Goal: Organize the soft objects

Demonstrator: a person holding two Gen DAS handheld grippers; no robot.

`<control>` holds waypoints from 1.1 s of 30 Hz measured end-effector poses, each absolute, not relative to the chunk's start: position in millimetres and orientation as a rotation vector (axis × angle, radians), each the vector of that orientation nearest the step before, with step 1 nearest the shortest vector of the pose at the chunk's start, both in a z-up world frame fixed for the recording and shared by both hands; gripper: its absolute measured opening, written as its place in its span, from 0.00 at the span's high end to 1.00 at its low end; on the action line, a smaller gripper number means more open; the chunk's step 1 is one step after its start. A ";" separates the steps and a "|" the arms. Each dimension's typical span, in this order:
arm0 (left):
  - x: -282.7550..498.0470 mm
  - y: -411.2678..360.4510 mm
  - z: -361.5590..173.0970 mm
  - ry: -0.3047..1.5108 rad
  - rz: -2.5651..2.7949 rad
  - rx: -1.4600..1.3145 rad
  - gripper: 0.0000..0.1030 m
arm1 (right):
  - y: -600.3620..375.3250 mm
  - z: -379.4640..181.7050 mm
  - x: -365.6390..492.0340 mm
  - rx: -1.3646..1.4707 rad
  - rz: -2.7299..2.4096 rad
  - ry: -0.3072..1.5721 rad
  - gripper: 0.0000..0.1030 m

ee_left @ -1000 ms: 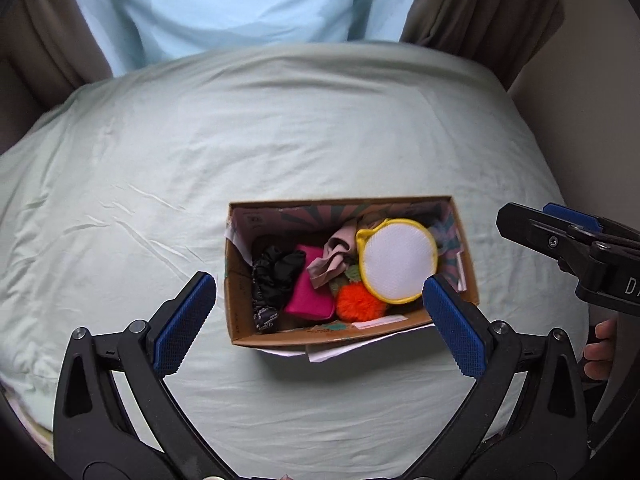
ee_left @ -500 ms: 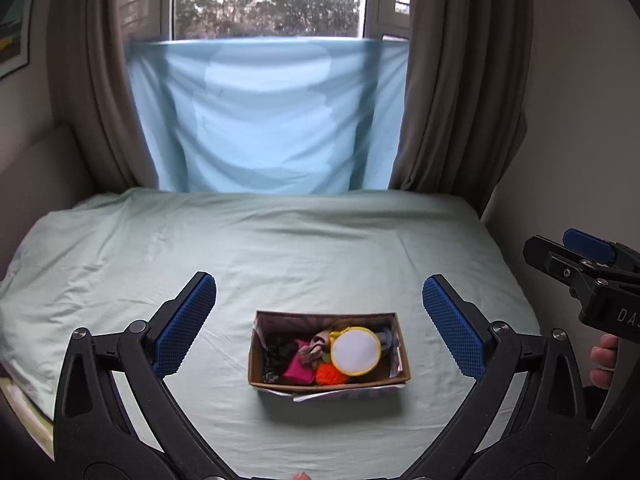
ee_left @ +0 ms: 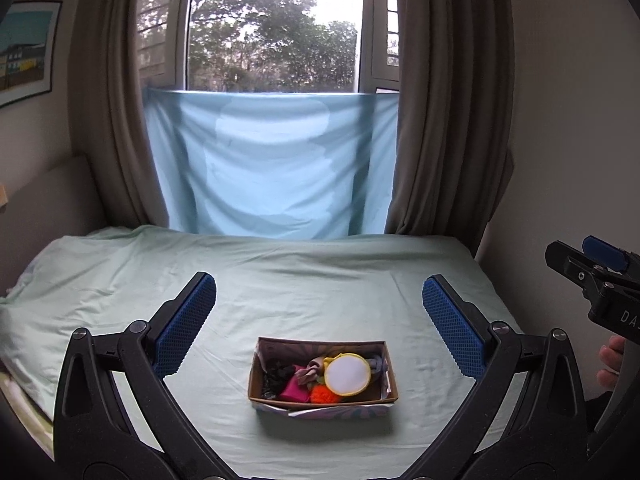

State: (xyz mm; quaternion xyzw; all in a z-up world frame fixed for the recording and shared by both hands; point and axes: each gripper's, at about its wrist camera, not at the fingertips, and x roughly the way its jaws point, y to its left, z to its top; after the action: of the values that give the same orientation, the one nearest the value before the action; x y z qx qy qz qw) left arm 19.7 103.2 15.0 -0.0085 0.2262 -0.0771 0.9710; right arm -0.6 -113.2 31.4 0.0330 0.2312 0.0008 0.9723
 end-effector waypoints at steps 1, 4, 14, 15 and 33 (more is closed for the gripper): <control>18.5 101.6 14.3 0.454 -0.158 -0.016 0.00 | -114.3 31.3 -3.3 0.065 -0.002 0.464 0.16; 15.8 96.9 14.5 0.448 -0.169 -0.012 0.00 | -116.9 31.4 -7.1 0.055 -0.015 0.456 0.16; 11.7 82.9 18.7 0.427 -0.197 0.003 0.00 | -126.5 32.2 -16.2 0.057 -0.059 0.437 0.16; 11.6 82.2 19.0 0.428 -0.199 0.005 0.00 | -127.0 31.6 -16.9 0.056 -0.060 0.436 0.16; 7.0 79.2 20.9 0.410 -0.204 0.013 0.00 | -128.1 32.0 -18.9 0.053 -0.060 0.418 0.16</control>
State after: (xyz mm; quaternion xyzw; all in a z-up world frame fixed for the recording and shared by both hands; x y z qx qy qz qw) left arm 7.0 79.2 20.9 0.0066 0.2034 -0.1010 0.9738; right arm -18.9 -128.1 32.0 0.0263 0.2075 -0.0296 0.9774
